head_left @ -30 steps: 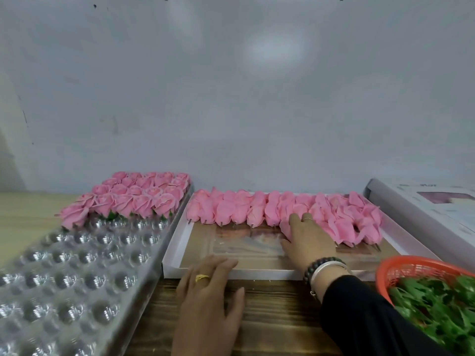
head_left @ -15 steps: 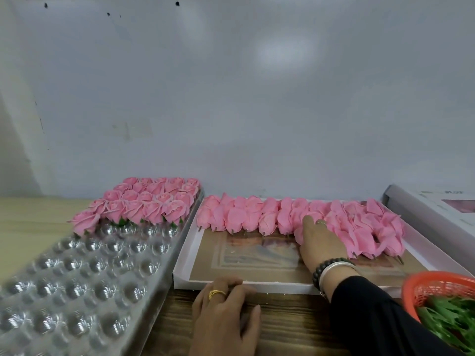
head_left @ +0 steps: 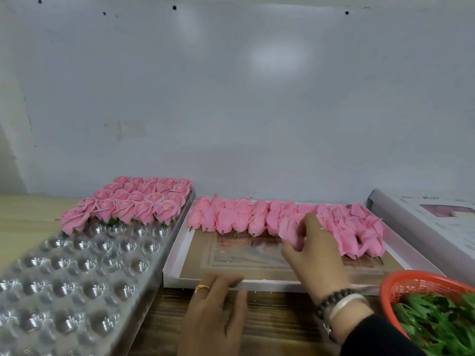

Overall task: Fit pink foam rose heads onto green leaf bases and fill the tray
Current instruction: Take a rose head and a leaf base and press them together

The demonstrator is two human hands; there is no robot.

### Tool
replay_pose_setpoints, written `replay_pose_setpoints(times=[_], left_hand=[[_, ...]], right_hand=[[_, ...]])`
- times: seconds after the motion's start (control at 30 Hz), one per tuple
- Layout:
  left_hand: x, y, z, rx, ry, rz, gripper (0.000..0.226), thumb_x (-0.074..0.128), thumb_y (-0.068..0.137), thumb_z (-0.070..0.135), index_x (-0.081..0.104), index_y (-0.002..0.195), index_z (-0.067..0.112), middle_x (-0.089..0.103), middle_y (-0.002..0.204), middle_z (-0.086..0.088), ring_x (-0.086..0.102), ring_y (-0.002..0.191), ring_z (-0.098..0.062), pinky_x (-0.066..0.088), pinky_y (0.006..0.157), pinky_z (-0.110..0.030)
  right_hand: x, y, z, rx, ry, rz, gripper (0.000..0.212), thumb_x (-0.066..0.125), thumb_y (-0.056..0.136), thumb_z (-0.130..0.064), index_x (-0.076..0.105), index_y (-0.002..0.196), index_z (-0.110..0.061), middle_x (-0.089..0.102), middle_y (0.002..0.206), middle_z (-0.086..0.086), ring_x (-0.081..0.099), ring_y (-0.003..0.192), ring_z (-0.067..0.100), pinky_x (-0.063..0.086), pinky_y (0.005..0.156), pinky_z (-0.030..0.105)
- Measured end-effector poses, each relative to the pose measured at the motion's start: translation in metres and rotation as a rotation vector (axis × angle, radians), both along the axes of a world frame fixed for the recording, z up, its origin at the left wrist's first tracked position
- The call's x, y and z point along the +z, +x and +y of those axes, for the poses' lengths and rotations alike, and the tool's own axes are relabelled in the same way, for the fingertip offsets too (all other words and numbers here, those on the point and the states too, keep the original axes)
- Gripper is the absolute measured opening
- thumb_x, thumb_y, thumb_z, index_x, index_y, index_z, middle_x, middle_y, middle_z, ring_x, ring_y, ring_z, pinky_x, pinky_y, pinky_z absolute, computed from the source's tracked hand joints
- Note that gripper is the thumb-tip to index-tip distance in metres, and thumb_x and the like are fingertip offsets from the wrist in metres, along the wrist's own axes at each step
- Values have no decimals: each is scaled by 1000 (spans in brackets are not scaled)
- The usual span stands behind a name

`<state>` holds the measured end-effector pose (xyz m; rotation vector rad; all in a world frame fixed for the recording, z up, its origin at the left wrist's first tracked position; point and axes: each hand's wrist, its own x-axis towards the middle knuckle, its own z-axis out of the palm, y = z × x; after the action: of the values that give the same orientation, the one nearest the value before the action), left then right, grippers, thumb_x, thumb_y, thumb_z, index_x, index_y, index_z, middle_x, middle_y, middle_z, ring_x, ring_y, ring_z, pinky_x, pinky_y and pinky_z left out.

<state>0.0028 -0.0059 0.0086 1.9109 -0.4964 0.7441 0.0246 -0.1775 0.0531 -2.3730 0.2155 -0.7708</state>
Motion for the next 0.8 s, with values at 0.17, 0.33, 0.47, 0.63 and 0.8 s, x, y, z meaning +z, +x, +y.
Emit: replay_pose_setpoints(times=[0.17, 0.33, 0.47, 0.63, 0.8], left_hand=[[8, -17, -4, -440, -178, 409, 59, 50, 63, 79, 66, 96, 33, 68, 76, 2, 60, 56, -9, 45, 53, -16], [0, -16, -10, -919, -379, 888, 95, 73, 39, 77, 56, 116, 25, 69, 110, -6, 65, 99, -25, 51, 77, -36], [1, -18, -11, -1032, -480, 878, 63, 82, 59, 49, 65, 114, 24, 67, 116, -1, 61, 111, -19, 51, 86, -28], [6, -19, -6, -1074, -622, 877, 58, 83, 64, 38, 67, 112, 9, 64, 114, -23, 60, 111, -31, 51, 88, -29], [10, -20, -3, -934, -738, 915, 73, 87, 55, 36, 61, 102, -13, 54, 101, -40, 47, 96, -44, 40, 85, -45]], right_hand=[[-11, -57, 30, 238, 557, -168, 27, 73, 69, -7, 52, 72, -23, 57, 62, 4, 48, 50, 9, 40, 51, 19], [-22, -83, 38, 306, 862, -162, 25, 67, 69, 15, 53, 73, -6, 51, 53, 8, 42, 51, 17, 40, 50, 23], [-25, -86, 51, 384, 956, -124, 28, 77, 65, 6, 51, 74, -2, 48, 49, 1, 38, 45, 8, 35, 42, 15], [-23, -84, 58, 515, 1024, -60, 24, 70, 58, -12, 52, 73, -6, 59, 62, 13, 49, 53, 16, 40, 46, 18], [-29, -83, 60, 648, 981, 45, 18, 66, 64, -8, 55, 79, -8, 64, 63, 2, 55, 56, 12, 46, 55, 18]])
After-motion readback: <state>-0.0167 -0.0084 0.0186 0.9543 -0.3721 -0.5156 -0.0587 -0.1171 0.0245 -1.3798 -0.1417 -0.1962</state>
